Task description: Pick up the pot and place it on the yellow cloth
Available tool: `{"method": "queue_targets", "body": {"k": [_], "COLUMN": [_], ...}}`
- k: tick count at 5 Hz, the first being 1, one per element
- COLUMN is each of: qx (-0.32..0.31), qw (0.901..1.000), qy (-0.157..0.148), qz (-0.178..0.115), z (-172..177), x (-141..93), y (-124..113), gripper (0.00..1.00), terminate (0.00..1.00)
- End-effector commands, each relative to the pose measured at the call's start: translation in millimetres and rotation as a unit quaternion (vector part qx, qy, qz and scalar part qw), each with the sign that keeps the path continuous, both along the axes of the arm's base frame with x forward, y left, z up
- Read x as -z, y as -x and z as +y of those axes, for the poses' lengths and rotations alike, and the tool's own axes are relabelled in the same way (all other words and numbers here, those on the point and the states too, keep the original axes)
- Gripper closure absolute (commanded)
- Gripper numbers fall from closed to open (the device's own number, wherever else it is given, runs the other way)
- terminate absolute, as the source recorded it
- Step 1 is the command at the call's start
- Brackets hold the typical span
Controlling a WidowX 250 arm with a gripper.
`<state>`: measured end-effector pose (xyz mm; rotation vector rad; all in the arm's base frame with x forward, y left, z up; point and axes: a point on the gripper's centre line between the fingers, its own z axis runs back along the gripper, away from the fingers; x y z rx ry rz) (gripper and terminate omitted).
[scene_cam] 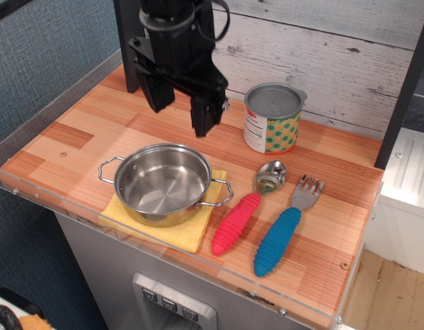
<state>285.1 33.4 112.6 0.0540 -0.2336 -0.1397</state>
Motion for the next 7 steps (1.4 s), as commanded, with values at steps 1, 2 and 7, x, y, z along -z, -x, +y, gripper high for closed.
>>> {"method": "queue_targets", "body": {"k": [1,2,7], "qx": [-0.072,-0.096,-0.187], "qw": [0.9972,0.9953,0.9819], "qy": [0.016,0.013,-0.009], "qz": [-0.009,-0.011,0.028], "z": [28.6,49.0,121.5], "x": [-20.7,-21.2,2.8], "y": [-25.4,-26.5,28.2], "gripper": [0.00,0.00,0.00], "terminate": [0.00,0.00,1.00]}}
